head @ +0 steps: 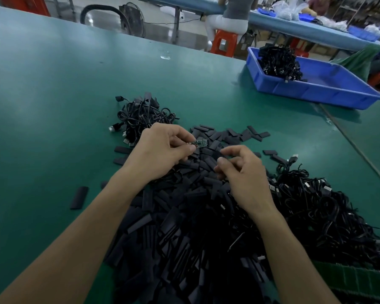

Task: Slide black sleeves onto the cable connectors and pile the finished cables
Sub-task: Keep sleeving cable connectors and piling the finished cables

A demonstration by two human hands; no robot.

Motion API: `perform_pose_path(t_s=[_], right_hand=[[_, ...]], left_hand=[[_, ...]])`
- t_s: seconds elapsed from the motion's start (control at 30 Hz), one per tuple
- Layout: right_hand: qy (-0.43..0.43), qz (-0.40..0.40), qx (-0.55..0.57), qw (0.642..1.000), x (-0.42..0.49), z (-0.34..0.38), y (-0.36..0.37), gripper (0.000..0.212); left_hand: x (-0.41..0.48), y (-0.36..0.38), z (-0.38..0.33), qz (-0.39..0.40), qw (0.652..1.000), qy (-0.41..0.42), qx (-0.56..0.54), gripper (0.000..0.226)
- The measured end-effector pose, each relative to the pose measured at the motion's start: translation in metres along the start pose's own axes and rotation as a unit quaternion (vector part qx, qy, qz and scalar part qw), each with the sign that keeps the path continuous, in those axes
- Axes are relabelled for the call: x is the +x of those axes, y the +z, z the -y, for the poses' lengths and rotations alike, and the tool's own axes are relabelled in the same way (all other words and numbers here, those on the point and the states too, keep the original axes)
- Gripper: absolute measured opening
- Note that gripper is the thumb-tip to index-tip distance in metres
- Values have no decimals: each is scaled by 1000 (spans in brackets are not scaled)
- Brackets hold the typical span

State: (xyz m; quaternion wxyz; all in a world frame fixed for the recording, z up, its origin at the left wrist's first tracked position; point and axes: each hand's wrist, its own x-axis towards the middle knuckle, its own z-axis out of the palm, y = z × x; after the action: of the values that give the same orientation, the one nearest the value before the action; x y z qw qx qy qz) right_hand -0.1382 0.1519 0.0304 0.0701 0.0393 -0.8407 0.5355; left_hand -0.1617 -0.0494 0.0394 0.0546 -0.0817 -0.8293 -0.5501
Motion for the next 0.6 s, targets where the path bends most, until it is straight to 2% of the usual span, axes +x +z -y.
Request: perform_pose_path(t_s=[0.2,0.4,0.6], right_hand=[[-43,-30,49,997,-1,4,-5,25],[-60,3,32,998,-3,4,-8,20],[-86,-39,11,995,-1,1,-11,17]], left_hand=[[-1,4,-1,17,1000,11,8,12],[-3,8,-4,27,999,24,9,13],[-2,8,-5,40,999,-1,-17,10]])
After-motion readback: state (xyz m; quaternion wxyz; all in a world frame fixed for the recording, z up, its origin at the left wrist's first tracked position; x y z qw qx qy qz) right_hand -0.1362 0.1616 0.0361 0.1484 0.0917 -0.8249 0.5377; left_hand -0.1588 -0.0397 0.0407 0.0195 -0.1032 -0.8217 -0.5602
